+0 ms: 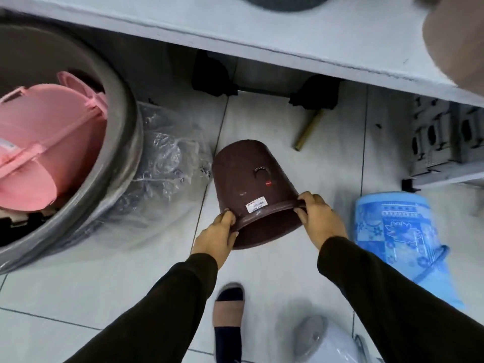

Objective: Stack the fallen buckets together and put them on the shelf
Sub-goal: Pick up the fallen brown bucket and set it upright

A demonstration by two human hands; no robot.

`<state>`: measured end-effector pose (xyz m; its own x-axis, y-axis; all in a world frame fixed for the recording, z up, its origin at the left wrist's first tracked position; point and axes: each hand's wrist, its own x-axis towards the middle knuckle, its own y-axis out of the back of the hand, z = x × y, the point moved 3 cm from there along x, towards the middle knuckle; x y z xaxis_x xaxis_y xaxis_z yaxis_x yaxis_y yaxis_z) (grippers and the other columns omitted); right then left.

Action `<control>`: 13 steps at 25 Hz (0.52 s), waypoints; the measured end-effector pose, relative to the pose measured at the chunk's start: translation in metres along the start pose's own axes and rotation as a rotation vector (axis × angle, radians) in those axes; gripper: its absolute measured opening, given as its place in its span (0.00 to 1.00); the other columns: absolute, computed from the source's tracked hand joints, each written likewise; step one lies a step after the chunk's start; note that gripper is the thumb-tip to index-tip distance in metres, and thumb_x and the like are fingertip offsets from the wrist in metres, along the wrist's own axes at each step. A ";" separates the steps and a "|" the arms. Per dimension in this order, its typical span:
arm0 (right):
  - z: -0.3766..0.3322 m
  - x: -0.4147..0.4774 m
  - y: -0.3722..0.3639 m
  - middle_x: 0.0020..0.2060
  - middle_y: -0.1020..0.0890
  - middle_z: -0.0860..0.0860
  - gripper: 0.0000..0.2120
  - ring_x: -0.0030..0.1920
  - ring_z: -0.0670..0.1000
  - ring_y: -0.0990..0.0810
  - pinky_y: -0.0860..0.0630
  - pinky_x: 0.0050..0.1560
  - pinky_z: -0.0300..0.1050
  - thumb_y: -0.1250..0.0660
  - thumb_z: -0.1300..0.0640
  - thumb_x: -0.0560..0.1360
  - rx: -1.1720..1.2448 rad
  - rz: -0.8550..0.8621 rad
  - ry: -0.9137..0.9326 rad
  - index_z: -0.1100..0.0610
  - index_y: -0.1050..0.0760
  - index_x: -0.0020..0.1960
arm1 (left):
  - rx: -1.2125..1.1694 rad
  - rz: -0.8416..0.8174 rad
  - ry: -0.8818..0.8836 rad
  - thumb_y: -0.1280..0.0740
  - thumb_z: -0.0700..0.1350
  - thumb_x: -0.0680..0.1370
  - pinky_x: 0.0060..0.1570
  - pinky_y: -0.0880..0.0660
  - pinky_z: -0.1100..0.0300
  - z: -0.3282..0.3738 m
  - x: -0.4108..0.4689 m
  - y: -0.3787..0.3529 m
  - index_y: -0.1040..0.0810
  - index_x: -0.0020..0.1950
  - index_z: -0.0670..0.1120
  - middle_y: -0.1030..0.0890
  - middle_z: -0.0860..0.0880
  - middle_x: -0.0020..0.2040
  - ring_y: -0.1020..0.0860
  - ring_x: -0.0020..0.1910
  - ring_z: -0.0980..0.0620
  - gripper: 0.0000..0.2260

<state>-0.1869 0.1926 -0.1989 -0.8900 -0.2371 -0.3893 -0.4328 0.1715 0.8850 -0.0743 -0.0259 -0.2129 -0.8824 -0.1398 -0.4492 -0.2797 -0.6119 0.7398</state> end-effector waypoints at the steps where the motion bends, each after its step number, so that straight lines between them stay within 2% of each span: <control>1: -0.002 0.001 0.006 0.55 0.21 0.53 0.13 0.50 0.58 0.19 0.22 0.48 0.50 0.41 0.48 0.80 -0.025 0.069 0.014 0.51 0.31 0.62 | -0.005 0.020 -0.026 0.40 0.50 0.79 0.45 0.24 0.52 -0.001 0.002 0.008 0.35 0.59 0.51 0.21 0.48 0.55 0.20 0.46 0.42 0.10; 3: -0.007 0.011 0.022 0.58 0.21 0.52 0.15 0.52 0.57 0.19 0.22 0.51 0.51 0.42 0.48 0.80 0.041 0.187 0.026 0.49 0.32 0.65 | -0.014 0.064 -0.066 0.43 0.52 0.80 0.42 0.25 0.53 -0.001 0.011 0.028 0.36 0.59 0.52 0.18 0.48 0.47 0.20 0.42 0.41 0.10; 4: -0.010 0.018 0.030 0.62 0.23 0.52 0.18 0.57 0.56 0.20 0.22 0.55 0.52 0.41 0.49 0.80 0.127 0.201 0.009 0.48 0.34 0.69 | -0.023 0.061 -0.056 0.43 0.53 0.80 0.41 0.25 0.53 0.000 0.017 0.039 0.36 0.58 0.52 0.18 0.49 0.43 0.20 0.40 0.41 0.10; 6: -0.011 0.023 0.035 0.72 0.32 0.52 0.28 0.68 0.55 0.28 0.26 0.67 0.55 0.36 0.54 0.78 0.217 0.129 -0.051 0.49 0.42 0.76 | -0.083 0.049 -0.008 0.42 0.52 0.80 0.43 0.26 0.53 -0.005 0.028 0.052 0.36 0.58 0.51 0.19 0.50 0.41 0.19 0.40 0.41 0.09; 8: -0.008 0.019 0.029 0.78 0.43 0.53 0.38 0.76 0.57 0.37 0.34 0.73 0.56 0.33 0.59 0.76 0.190 0.034 -0.150 0.50 0.50 0.79 | -0.177 0.051 0.101 0.41 0.51 0.80 0.45 0.27 0.55 -0.014 0.039 0.059 0.35 0.58 0.50 0.18 0.48 0.42 0.19 0.43 0.41 0.10; 10: -0.007 0.008 0.013 0.79 0.47 0.51 0.39 0.75 0.57 0.36 0.34 0.73 0.53 0.34 0.63 0.75 0.267 -0.038 -0.210 0.50 0.51 0.79 | -0.278 0.070 0.227 0.40 0.49 0.80 0.49 0.27 0.55 -0.023 0.049 0.058 0.33 0.59 0.47 0.16 0.44 0.48 0.18 0.48 0.40 0.10; 13: -0.011 -0.003 -0.005 0.79 0.48 0.46 0.38 0.70 0.53 0.28 0.32 0.70 0.49 0.37 0.61 0.77 0.368 -0.087 -0.112 0.46 0.53 0.79 | -0.436 0.088 0.458 0.40 0.46 0.80 0.55 0.25 0.50 -0.033 0.064 0.051 0.32 0.60 0.42 0.17 0.38 0.53 0.20 0.53 0.37 0.11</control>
<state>-0.1802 0.1824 -0.1992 -0.8490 -0.1639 -0.5023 -0.5118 0.4912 0.7048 -0.1325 -0.0921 -0.2205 -0.6165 -0.4634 -0.6365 0.0511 -0.8303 0.5550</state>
